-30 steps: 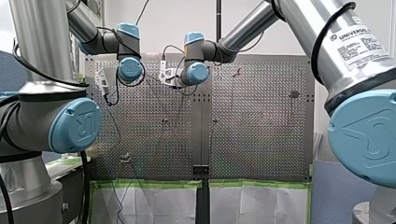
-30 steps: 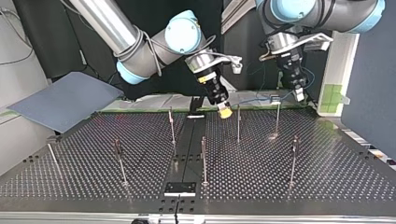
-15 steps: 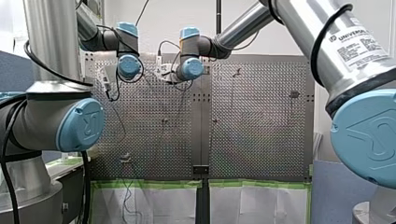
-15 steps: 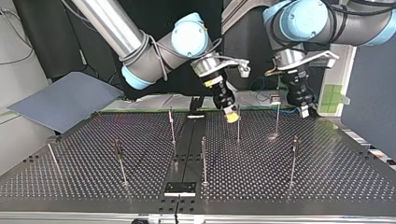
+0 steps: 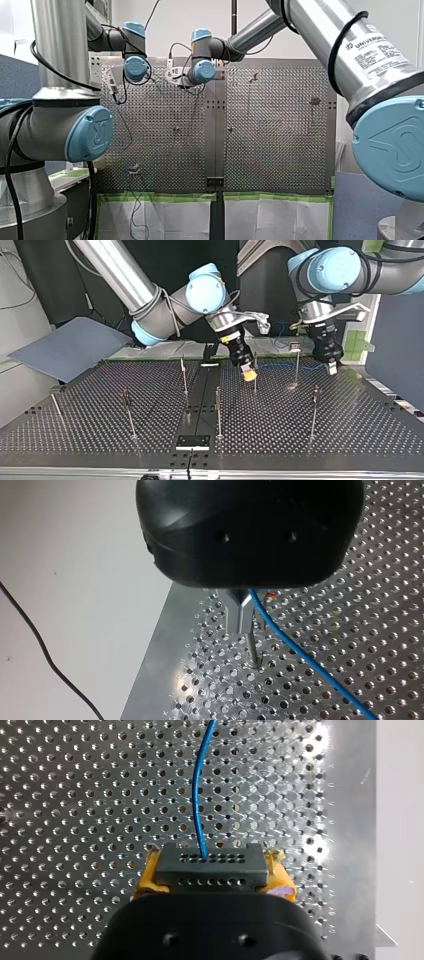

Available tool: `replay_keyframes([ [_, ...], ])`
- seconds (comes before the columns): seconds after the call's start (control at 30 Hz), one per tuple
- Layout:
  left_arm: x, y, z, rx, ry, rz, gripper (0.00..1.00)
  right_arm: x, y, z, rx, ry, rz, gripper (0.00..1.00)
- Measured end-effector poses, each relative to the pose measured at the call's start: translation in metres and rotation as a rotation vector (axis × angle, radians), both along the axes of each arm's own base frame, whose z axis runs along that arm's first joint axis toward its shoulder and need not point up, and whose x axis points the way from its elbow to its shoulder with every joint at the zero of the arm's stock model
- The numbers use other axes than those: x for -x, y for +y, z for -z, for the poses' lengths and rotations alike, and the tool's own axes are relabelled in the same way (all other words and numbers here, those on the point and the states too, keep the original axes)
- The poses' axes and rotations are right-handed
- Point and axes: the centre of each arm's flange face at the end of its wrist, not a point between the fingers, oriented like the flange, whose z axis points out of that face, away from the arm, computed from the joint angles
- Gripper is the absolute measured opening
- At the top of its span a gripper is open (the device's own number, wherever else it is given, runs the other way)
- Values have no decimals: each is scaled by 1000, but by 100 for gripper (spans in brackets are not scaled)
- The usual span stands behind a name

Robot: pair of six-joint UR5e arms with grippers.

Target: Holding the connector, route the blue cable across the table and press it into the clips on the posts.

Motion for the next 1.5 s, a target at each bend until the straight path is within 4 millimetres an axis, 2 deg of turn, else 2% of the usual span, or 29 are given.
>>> replay_keyframes([
  [0.13,-6,2,-5,2,-15,21,0,-4,-3,-7,4,-4,-1,0],
  [0.27,-11,5,-9,3,-24,32,0,-11,-5,-4,-1,7,-4,0],
  [0.47,-21,12,-1,3,-9,30,0,-15,-12,-15,10,-6,1,0],
  [0.63,-28,18,-2,7,-29,32,0,-14,-19,-18,13,-10,7,0],
  [1.07,-39,26,-14,15,-64,86,0,-15,-27,-14,7,0,14,0],
  [1.37,-50,28,4,14,-23,107,0,-15,-32,-8,1,8,19,0],
  [1.5,-47,26,-2,9,-32,110,0,-15,-33,-7,1,9,20,0],
])
